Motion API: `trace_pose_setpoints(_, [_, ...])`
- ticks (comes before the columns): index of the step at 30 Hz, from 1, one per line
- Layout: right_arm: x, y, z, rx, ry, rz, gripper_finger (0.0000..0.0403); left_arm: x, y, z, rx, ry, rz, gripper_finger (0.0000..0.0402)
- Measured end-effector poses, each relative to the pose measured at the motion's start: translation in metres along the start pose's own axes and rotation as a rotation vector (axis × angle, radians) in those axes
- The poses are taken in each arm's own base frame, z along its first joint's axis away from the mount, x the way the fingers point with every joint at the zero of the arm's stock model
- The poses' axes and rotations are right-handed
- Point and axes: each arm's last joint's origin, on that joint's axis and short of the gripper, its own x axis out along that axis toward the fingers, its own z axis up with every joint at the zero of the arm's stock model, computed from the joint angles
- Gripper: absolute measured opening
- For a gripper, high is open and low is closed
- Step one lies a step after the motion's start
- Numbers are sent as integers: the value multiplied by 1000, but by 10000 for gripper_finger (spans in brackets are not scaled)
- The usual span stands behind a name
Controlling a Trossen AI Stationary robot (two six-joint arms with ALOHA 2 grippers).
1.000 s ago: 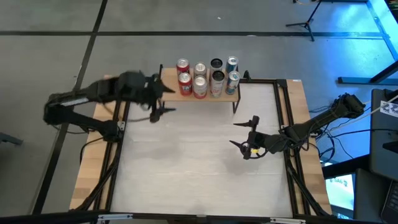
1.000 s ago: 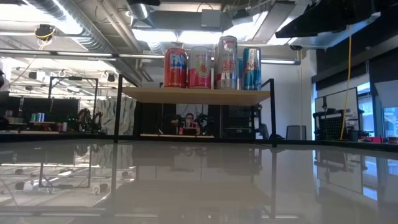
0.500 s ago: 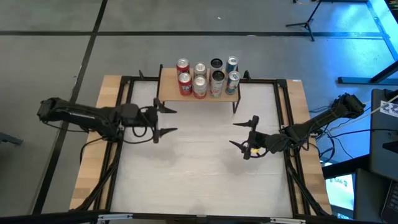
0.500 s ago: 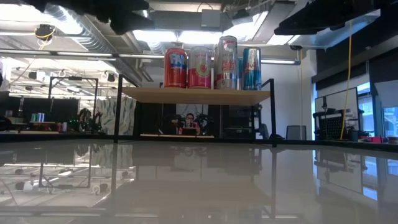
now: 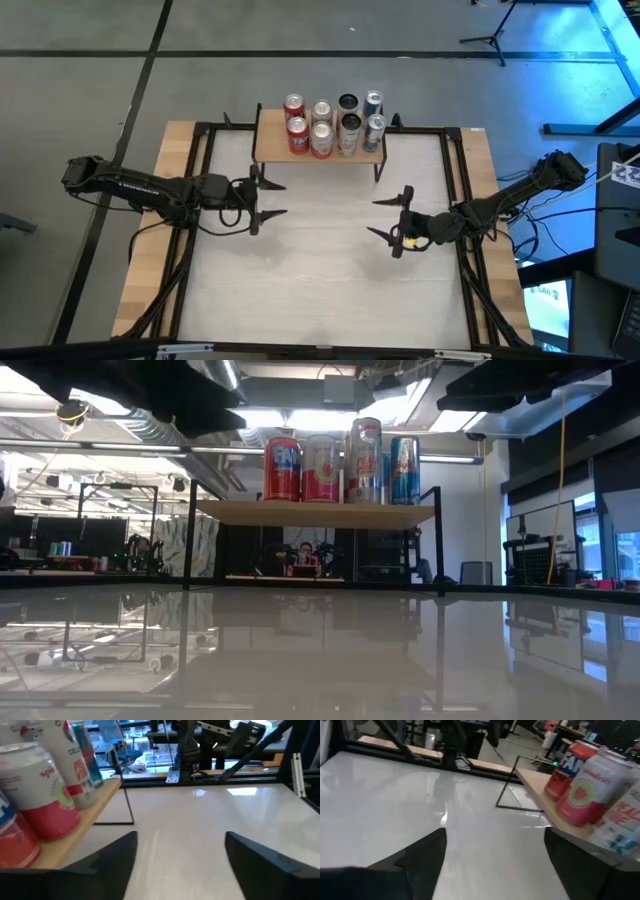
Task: Place canned beverage on shelf
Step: Return to Home Position
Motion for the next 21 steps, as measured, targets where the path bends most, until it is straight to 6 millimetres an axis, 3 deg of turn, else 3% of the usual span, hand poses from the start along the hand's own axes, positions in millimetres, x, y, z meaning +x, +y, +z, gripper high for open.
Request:
trace_pose_setpoints(3, [0, 0, 0, -7, 3, 7, 272, 0, -2, 0, 25, -4, -48, 232])
trace_pose_setpoints(10, [-5, -4, -2, -34, 31, 13, 68, -2, -2, 1, 52, -5, -68, 44])
trace_pose_setpoints(12, [-9, -6, -5, -28, 34, 14, 21, -2, -1, 1, 55, -8, -59, 12])
trace_pose_setpoints(21, [-37, -26, -33, 51, -38, 62, 29, -17, 8, -12, 48, -37, -8, 4])
